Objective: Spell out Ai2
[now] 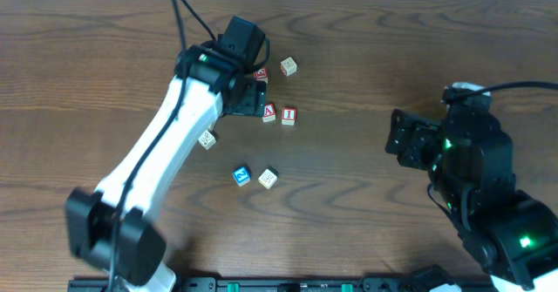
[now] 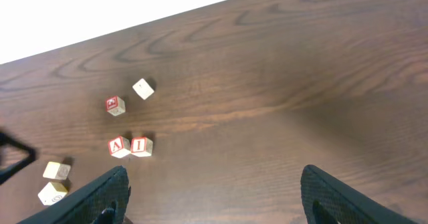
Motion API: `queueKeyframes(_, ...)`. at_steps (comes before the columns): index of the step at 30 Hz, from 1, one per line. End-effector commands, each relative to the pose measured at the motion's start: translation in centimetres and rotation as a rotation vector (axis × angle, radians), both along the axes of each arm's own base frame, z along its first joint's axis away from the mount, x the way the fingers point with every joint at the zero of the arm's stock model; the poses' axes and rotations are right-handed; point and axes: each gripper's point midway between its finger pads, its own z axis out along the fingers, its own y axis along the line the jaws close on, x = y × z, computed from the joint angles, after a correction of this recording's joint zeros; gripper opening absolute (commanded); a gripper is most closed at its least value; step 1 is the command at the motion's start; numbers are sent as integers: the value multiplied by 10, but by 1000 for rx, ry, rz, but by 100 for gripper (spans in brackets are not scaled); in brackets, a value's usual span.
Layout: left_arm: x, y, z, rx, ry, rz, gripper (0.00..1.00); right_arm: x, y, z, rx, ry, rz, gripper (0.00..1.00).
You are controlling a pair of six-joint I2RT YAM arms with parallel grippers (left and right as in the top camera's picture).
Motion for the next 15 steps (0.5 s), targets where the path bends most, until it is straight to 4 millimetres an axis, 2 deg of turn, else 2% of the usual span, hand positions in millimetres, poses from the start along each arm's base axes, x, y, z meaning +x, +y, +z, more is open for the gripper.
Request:
queueKeyframes(1,7,-5,-28,-42,66,32,95,-2,-5,-2,-28,14,-7,81)
queueKeyframes(6,21,10,-68,-19,123,140,96,-7,-6,-8,-39,43,-6,81)
queueKeyframes(11,21,22,-99,-22,203,176,95,-8,-7,-10,-44,54,-7,81)
queueKeyframes(15,16,18,-122,-66,252,163,96,-9,-8,-11,-49,61,-9,82)
